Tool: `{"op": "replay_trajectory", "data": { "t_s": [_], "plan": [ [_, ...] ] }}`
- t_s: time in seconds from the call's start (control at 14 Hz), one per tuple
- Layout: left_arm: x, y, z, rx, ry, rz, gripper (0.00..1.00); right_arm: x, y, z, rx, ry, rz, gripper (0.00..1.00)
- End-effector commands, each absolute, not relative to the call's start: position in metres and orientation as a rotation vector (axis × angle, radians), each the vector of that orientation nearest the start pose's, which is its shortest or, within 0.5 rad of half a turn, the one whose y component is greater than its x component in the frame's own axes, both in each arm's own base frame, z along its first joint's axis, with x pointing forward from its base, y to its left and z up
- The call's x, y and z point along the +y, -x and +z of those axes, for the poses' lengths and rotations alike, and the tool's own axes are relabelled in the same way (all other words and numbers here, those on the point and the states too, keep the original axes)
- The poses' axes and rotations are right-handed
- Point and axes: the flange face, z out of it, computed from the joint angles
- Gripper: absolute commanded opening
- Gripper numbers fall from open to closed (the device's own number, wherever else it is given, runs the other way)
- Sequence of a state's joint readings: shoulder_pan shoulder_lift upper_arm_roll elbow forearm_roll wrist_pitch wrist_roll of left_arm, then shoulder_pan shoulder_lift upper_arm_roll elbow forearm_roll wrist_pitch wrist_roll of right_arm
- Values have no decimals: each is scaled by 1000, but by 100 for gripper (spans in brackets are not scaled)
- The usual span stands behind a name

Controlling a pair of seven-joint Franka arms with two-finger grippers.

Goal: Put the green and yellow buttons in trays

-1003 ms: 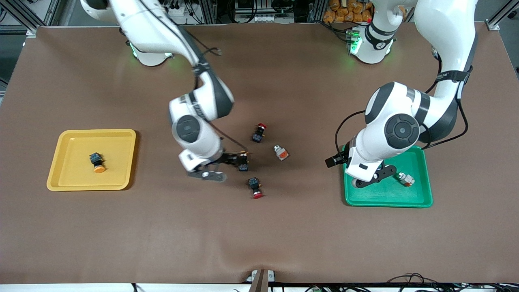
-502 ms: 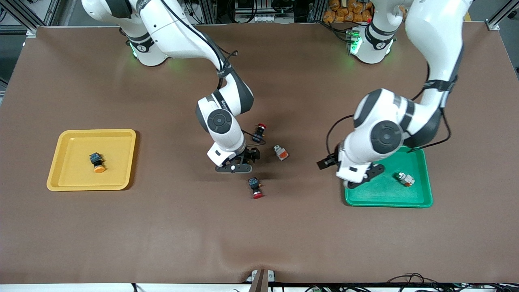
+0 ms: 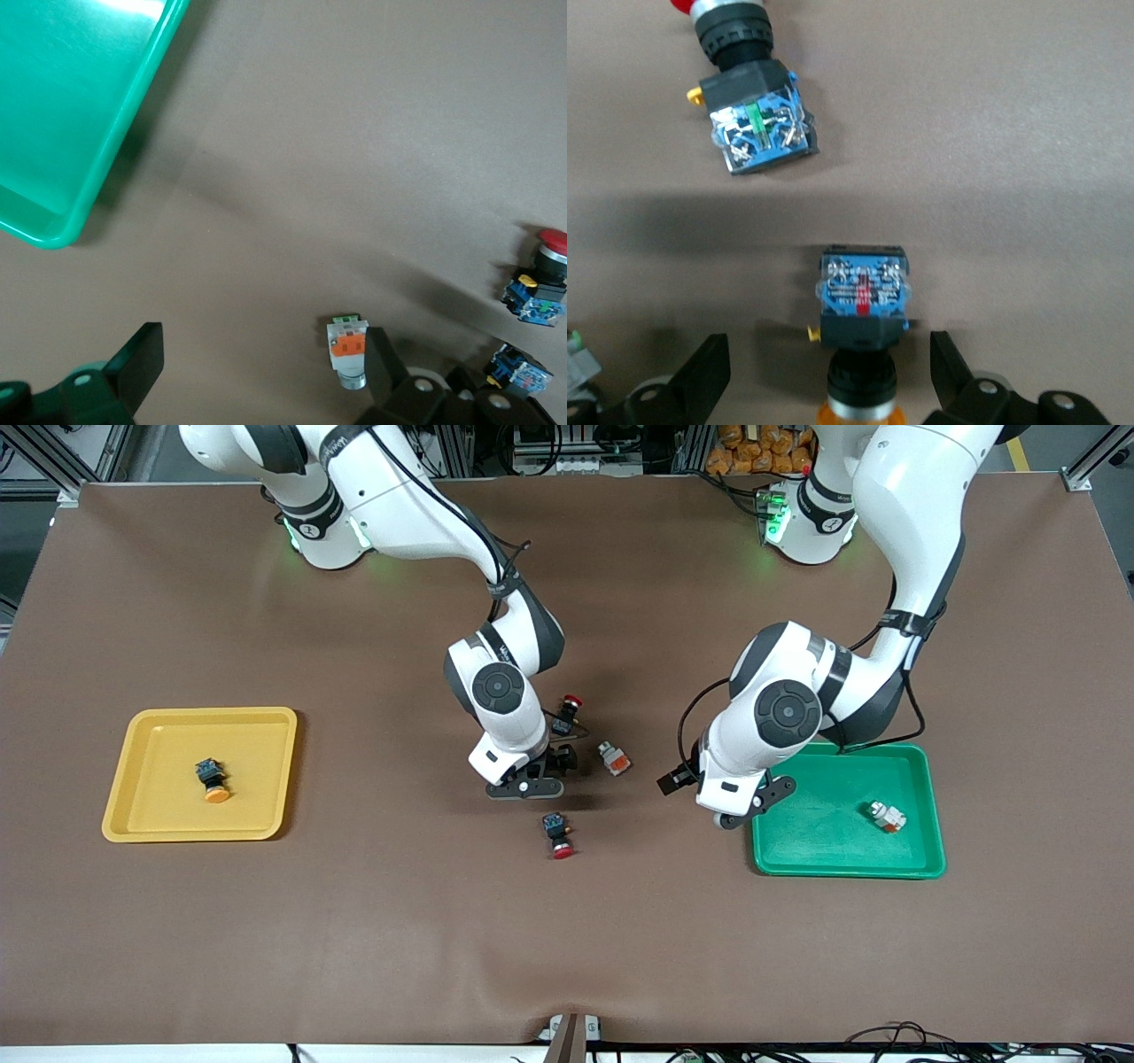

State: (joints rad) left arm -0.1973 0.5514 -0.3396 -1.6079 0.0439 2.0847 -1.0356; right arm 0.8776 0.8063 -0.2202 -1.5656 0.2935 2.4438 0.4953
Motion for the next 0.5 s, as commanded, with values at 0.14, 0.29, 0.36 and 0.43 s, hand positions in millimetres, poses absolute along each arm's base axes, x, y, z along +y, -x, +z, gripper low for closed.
{"op": "replay_trajectory", "data": {
  "t_s": [0.14, 0.29, 0.36, 0.43],
  "plan": [
    [-323, -596, 326, -858, 3112, 146, 100, 453, -549, 184, -46, 3055, -119, 2],
    [-332, -595, 327, -847, 3129, 127, 100, 448, -554, 188, -35, 3057, -123, 0],
    [-334, -598, 332, -846, 3141, 114, 100, 443, -557, 192, -24, 3057, -119, 0],
    [-337, -599, 337, -841, 3151, 98, 100, 439, -561, 206, -12, 3047, -127, 0]
  ]
}}
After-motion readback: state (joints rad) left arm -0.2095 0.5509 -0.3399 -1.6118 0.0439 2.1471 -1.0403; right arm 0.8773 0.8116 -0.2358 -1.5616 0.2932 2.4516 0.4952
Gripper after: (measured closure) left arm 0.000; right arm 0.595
